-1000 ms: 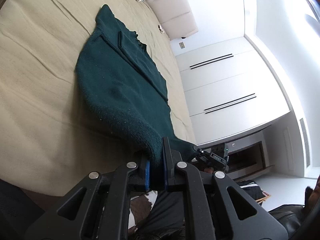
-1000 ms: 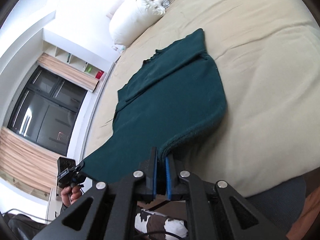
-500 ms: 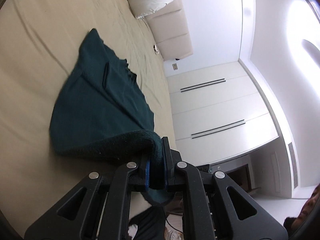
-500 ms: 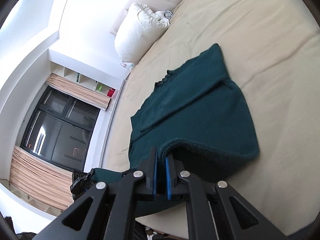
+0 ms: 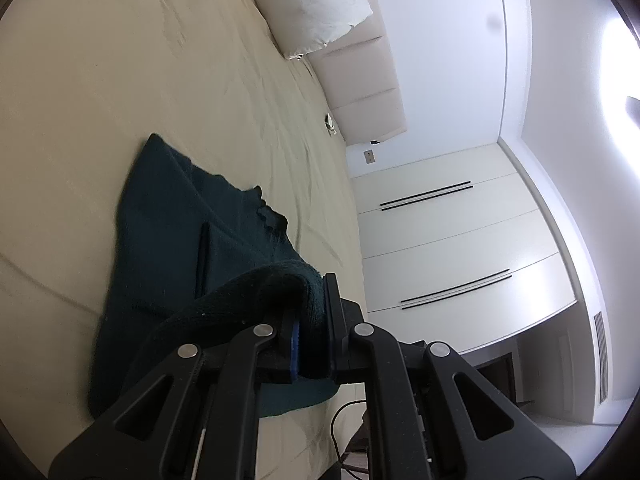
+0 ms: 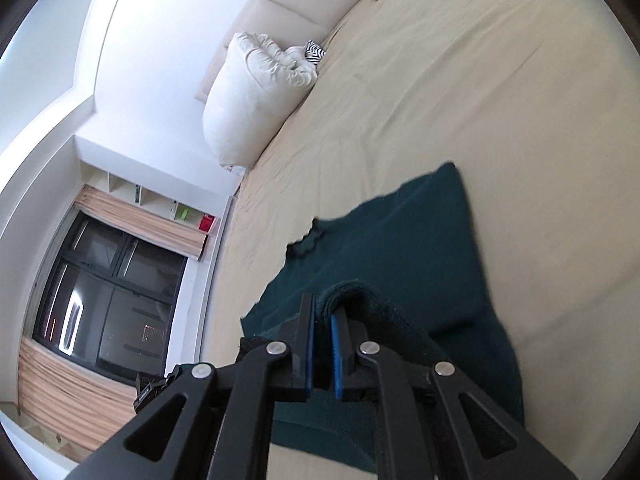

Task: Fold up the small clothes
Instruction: 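Grasp the hem with both grippers and fold it up toward the collar, then lay the hem down near the collar and open both grippers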

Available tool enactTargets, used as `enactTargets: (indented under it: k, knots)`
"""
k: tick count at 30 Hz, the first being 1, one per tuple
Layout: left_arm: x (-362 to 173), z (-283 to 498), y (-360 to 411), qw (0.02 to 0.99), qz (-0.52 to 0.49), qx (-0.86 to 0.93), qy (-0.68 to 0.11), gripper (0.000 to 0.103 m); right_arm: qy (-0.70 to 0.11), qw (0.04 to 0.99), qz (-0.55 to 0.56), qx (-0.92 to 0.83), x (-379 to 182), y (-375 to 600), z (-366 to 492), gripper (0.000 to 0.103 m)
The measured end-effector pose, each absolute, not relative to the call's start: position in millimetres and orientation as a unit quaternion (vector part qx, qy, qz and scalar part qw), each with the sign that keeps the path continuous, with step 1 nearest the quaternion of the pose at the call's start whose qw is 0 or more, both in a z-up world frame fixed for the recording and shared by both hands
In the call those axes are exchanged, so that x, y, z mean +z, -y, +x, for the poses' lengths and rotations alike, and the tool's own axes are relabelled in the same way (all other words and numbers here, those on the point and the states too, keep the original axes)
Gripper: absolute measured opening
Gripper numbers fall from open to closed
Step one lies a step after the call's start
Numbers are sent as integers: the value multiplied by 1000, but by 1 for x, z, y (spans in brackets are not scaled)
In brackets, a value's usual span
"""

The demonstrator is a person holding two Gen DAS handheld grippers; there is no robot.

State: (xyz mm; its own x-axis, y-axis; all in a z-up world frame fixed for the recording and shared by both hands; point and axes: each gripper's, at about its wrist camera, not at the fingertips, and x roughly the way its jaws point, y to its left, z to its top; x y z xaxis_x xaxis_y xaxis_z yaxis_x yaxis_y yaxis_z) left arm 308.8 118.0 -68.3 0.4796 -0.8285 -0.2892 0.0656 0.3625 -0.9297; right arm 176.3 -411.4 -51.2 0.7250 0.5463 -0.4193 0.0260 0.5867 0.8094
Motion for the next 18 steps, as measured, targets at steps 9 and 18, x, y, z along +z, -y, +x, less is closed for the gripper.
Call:
enactTargets:
  k: [9,18]
  knots:
    - [-103,404,-115,712,-499,-257,-423,8,-339,817,454,109,-76,432,259,8]
    - [-156,419,-138,694,-536,-197,-438,74,-349,817,455,61,-111,445,278,52]
